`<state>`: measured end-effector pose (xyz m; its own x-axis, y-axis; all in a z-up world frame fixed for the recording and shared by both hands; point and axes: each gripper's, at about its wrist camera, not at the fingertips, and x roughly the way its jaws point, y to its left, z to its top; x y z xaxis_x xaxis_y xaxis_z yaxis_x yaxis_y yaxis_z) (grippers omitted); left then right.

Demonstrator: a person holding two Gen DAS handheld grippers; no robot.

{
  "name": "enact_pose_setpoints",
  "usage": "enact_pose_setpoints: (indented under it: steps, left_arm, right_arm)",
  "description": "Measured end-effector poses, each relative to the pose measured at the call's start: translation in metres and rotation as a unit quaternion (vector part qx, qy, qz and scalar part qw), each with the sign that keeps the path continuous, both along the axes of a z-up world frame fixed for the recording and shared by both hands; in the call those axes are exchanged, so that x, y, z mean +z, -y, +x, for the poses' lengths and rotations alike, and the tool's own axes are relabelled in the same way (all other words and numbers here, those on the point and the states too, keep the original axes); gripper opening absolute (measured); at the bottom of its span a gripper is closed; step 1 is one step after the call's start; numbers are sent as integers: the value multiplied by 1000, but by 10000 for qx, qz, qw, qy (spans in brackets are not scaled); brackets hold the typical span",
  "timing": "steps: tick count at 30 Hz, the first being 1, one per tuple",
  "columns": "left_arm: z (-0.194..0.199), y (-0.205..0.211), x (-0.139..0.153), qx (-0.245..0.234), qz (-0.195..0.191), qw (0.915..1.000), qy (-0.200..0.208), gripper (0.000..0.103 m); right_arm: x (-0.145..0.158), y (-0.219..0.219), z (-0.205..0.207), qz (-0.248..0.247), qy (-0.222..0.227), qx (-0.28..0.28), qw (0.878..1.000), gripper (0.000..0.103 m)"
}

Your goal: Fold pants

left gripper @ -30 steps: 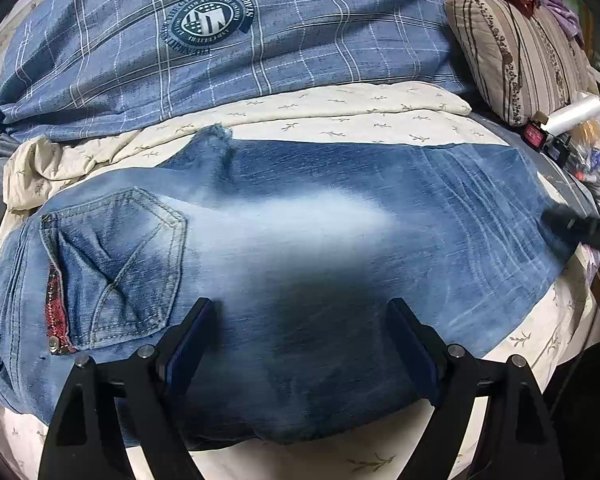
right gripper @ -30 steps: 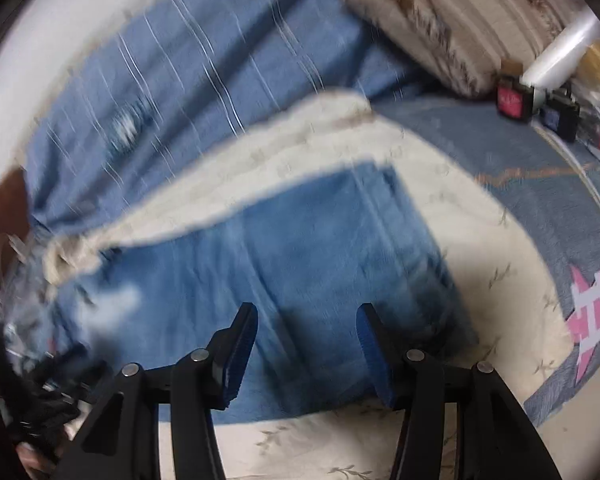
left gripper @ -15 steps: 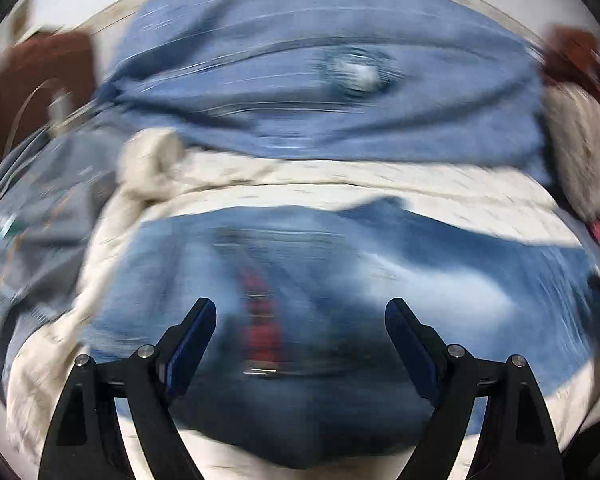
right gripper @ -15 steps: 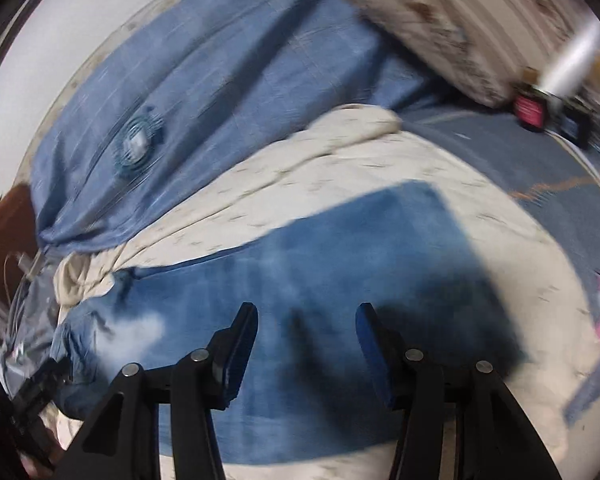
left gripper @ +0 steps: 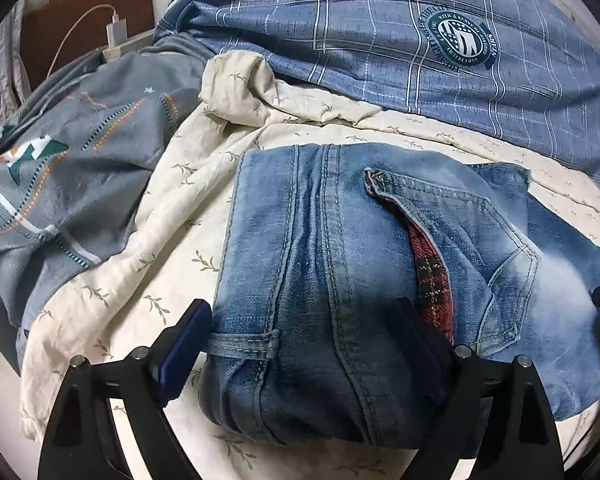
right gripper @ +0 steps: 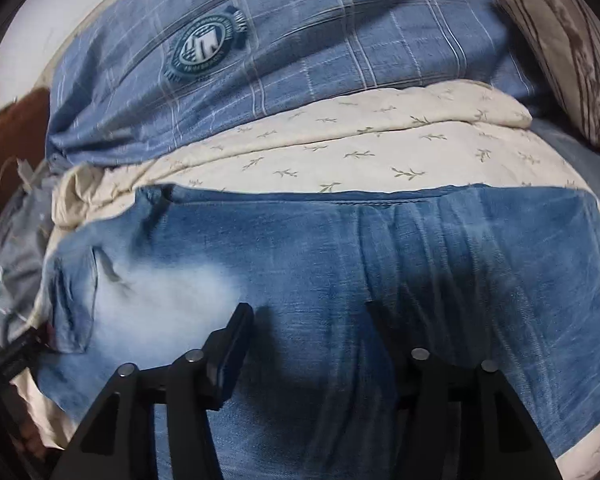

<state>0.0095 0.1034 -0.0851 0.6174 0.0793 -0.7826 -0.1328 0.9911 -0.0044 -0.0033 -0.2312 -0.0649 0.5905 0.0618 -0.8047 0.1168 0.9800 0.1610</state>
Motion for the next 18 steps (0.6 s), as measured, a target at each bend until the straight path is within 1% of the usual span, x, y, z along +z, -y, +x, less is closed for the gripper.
enact_pose_setpoints:
  steps: [1,3,5,6,8,10,11,14,15,17,18]
  left_arm:
    - [0,-4,0,23,-72,10000,-16,94]
    - [3,-9,-1,128,-172,9998,-40,96]
    - [2,-14,1,245,-329,9992,-16,96]
    - [1,-17,3,329,-379,9987,16,96]
    - [-1,-17,6,404,-358,9985,109,96]
    - [-4,-13,10,420,-146,9988,197,96]
    - [-5,-8,11,389,40,9990,232,96]
    - [-3,0,7,312,431,9984,186,96]
    - [-3,1,6,289,497,9982,153,96]
    - [-3,0,5,272,482,9984,136,97]
    - [-2,-1,3,288,470,9984,106,101]
  right_arm:
    - [3,-3,-3,71,68,102,9999,60]
    - [15,-14,-14,325,408,556,9971,60]
    - [25,-36,-26,166,799,1123,9903,60]
    - [27,-47,-32,75,919,1356,9865,60]
    - [27,-67,-40,64,1032,1739,9793,60]
    - [23,-83,-43,64,1009,1994,9747,60]
    - [20,-93,-43,-19,983,2130,9721,60]
    - [10,-115,-45,-209,887,2437,9656,60]
    - [6,-123,-45,-316,846,2523,9634,60]
    - [-7,-139,-45,-609,682,2620,9607,61]
    - [-15,-143,-45,-781,564,2616,9604,62]
